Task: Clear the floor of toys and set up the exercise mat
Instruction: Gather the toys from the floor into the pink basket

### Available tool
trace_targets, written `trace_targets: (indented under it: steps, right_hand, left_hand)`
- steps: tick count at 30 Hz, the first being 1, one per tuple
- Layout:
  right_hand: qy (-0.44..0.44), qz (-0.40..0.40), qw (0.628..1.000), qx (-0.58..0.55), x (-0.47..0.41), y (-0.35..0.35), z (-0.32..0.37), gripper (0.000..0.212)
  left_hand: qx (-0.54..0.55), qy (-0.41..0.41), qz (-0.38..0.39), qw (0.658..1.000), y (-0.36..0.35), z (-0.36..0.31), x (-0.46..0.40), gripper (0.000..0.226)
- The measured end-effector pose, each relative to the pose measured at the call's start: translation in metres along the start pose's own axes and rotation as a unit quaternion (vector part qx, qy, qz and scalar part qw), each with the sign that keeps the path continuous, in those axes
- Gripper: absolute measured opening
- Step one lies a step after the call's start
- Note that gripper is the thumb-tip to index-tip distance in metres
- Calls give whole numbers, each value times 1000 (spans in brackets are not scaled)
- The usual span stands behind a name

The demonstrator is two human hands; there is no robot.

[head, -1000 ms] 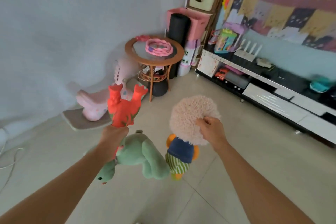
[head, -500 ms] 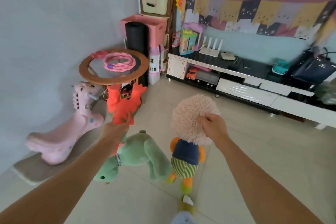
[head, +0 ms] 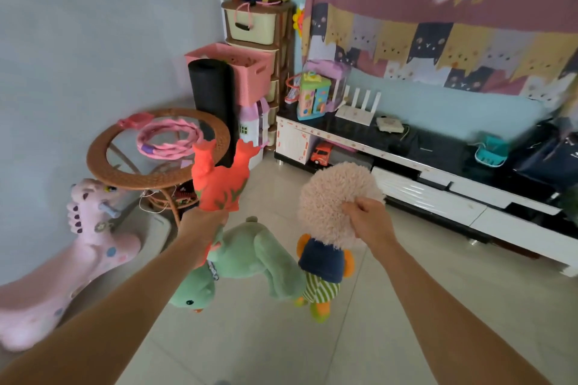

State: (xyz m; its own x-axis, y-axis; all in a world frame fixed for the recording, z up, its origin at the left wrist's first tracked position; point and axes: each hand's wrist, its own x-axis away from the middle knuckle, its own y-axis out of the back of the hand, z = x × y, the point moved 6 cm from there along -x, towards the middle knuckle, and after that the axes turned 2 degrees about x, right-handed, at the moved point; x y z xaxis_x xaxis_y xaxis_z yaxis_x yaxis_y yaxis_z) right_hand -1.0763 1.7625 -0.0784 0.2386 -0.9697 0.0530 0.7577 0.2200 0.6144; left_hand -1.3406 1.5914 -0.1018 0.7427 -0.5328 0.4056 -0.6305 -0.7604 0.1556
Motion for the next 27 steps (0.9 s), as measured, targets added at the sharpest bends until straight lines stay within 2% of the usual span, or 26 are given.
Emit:
trace_targets:
  steps: [8,12,27]
  right_hand:
    - [-13,-13,1000,5,-116,-18,12,34]
    - [-24,-17,1000,7,-182,-37,26,35]
    - [-36,-39,998,-20,-377,-62,73,38]
  left_hand:
    - [3,-12,34,999,-64,-55,-104,14]
    - [7,-6,57,998,-88,-85,-171,24]
    - [-26,-30,56,998,-164,-198,-351,22]
